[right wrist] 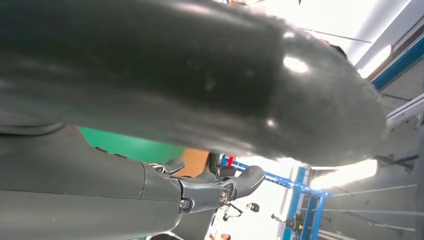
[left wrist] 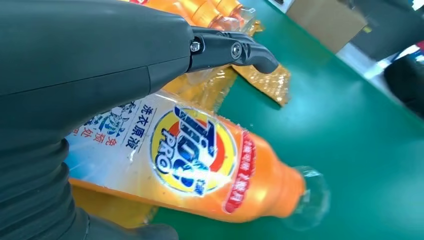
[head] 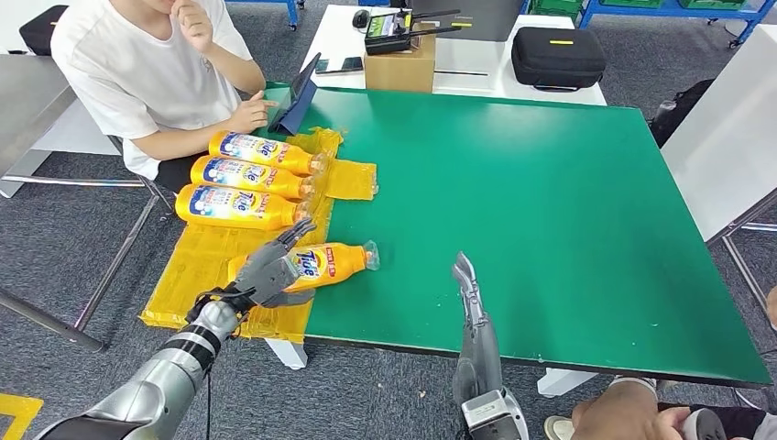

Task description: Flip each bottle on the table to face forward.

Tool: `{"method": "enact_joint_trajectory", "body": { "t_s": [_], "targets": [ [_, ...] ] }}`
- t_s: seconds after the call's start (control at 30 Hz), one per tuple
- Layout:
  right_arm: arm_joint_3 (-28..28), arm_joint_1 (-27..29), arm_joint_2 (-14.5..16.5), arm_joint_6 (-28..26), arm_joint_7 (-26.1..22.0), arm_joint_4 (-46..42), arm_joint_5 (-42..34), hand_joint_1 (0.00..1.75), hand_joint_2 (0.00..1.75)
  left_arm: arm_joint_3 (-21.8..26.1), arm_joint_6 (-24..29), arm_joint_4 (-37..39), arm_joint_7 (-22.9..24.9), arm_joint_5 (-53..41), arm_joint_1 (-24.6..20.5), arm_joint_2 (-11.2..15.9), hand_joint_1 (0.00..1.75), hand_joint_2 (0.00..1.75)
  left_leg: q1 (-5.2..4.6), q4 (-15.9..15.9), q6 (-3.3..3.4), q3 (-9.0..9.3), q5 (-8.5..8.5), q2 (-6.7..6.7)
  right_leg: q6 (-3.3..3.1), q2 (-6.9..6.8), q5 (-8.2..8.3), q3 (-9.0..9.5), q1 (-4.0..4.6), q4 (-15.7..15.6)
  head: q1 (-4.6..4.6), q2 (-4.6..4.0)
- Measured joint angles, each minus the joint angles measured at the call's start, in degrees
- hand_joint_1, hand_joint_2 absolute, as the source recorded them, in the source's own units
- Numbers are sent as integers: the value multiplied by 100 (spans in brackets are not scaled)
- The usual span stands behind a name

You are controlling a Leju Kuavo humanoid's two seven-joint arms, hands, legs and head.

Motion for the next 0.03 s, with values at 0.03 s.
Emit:
{"method": "enact_joint_trajectory", "body": {
  "t_s": [0.03],
  "targets": [
    [1, 0, -2, -7, 0, 1, -8, 0, 0, 19, -44, -52, -23, 50, 35, 1, 0, 175, -1, 0, 0, -1, 0, -1, 0, 0, 0, -1, -1, 0, 0, 0]
  ]
}}
